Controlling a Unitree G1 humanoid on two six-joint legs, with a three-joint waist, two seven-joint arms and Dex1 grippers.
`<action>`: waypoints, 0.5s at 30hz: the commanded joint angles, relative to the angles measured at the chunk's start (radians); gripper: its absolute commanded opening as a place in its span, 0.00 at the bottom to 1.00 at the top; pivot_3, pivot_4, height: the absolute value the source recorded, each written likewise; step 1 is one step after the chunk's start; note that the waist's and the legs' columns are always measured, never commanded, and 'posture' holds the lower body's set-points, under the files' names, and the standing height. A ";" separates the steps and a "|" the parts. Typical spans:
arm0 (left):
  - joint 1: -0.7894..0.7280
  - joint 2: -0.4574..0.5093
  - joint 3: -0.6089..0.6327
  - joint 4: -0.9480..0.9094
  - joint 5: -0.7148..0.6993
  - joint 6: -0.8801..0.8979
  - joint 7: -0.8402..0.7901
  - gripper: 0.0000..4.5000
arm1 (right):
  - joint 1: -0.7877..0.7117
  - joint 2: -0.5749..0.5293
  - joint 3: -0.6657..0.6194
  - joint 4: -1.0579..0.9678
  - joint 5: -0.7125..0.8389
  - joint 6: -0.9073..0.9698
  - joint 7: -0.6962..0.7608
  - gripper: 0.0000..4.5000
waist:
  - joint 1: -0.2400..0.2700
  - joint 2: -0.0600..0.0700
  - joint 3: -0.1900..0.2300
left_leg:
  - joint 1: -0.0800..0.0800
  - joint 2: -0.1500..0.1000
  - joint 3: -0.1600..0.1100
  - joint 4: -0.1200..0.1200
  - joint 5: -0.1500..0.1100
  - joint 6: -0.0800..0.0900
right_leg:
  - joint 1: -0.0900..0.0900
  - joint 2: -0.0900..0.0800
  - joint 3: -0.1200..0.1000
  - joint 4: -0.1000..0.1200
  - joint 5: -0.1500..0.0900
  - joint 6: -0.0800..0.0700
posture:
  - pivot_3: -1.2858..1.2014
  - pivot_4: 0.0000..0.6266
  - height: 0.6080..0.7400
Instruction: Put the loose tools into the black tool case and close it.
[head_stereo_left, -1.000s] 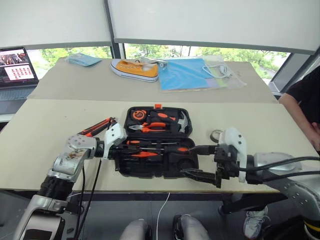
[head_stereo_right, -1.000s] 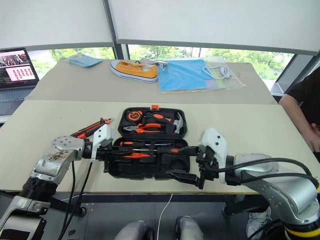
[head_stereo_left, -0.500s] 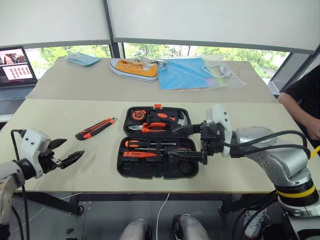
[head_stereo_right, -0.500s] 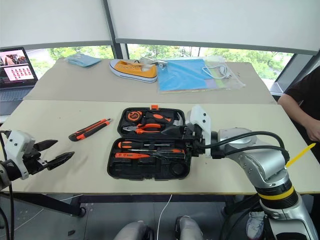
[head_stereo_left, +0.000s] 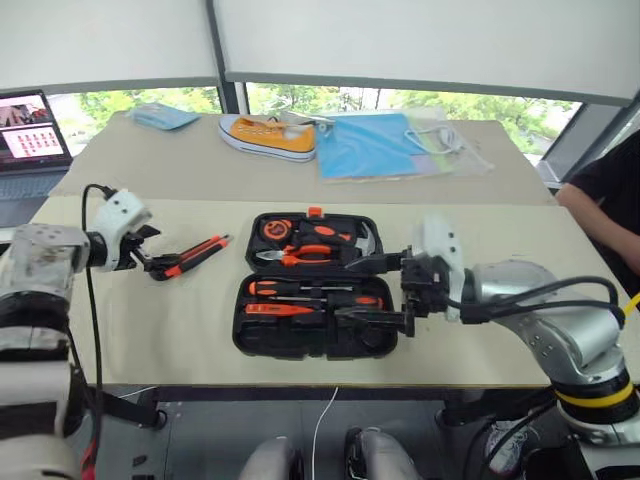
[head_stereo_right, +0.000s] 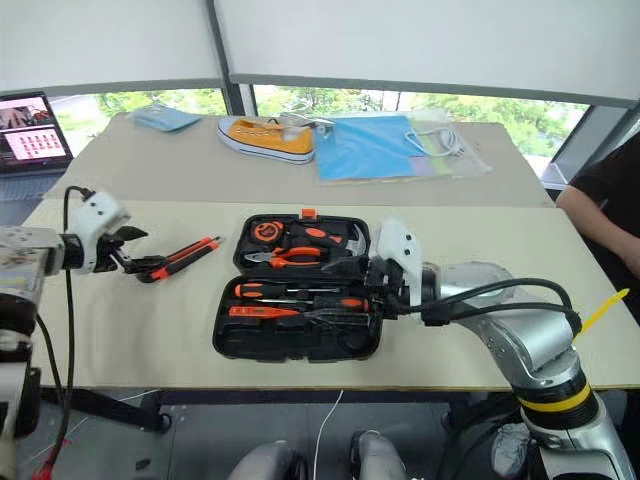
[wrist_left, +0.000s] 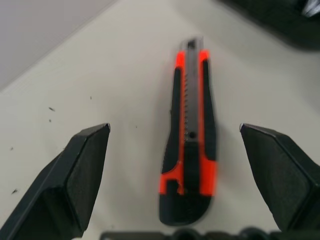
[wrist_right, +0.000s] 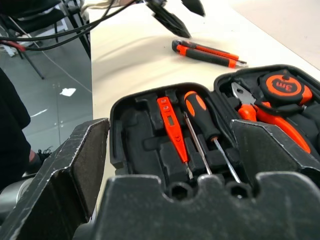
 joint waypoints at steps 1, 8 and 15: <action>-0.064 -0.024 -0.053 0.149 0.082 -0.044 0.000 0.99 | 0.022 -0.016 -0.062 -0.079 0.040 0.022 -0.038 1.00 | -0.010 0.000 0.000 | 0.000 0.000 0.001 0.000 0.000 0.000 | 0.000 0.000 -0.003 0.000 0.000 0.000 | 0.52 0.24 0.84; -0.112 -0.049 -0.066 0.242 0.114 -0.083 -0.037 0.56 | 0.073 -0.037 -0.096 -0.116 0.054 0.036 -0.082 1.00 | -0.015 0.000 0.000 | 0.004 0.001 0.001 0.001 0.000 -0.002 | 0.003 -0.008 -0.004 -0.002 -0.005 0.007 | 0.52 0.24 0.84; -0.164 -0.004 0.031 0.031 -0.038 -0.074 -0.340 0.35 | 0.153 -0.080 -0.144 -0.137 0.076 0.049 -0.071 1.00 | -0.013 -0.002 0.001 | 0.001 0.002 0.000 0.003 0.001 -0.002 | 0.001 -0.010 -0.005 0.001 -0.005 0.007 | 0.52 0.24 0.84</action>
